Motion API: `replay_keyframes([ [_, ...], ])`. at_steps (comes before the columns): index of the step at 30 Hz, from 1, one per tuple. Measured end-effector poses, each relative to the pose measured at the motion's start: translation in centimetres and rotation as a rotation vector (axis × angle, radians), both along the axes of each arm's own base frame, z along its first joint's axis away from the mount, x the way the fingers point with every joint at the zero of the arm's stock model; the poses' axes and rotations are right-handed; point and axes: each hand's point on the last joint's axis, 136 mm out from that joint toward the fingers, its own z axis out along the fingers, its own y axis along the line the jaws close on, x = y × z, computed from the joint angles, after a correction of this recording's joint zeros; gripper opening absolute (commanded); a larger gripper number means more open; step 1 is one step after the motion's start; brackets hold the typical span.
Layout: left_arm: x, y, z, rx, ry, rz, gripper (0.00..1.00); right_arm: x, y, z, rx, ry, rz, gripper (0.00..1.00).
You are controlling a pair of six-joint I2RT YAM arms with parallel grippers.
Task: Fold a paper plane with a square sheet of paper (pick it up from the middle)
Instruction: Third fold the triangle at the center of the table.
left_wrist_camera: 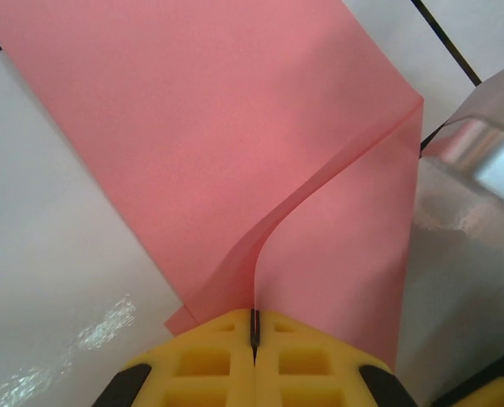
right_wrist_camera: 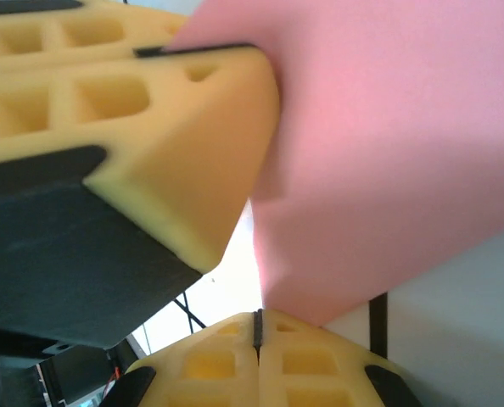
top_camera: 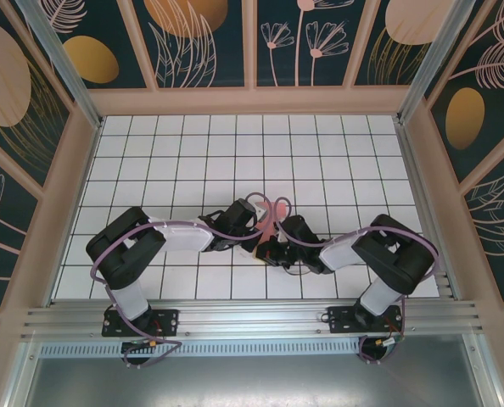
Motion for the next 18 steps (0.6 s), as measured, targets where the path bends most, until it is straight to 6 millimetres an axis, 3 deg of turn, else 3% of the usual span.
replay_keyframes([
  [11, 0.0, 0.0, 0.0, -0.001, -0.001, 0.0, 0.06, 0.4, -0.2, 0.6, -0.043, -0.005, -0.013, 0.05],
  [18, 0.0, 0.0, 0.0, -0.002, -0.002, 0.0, 0.06, 3.1, -2.4, 2.8, -0.068, -0.082, -0.088, 0.05],
])
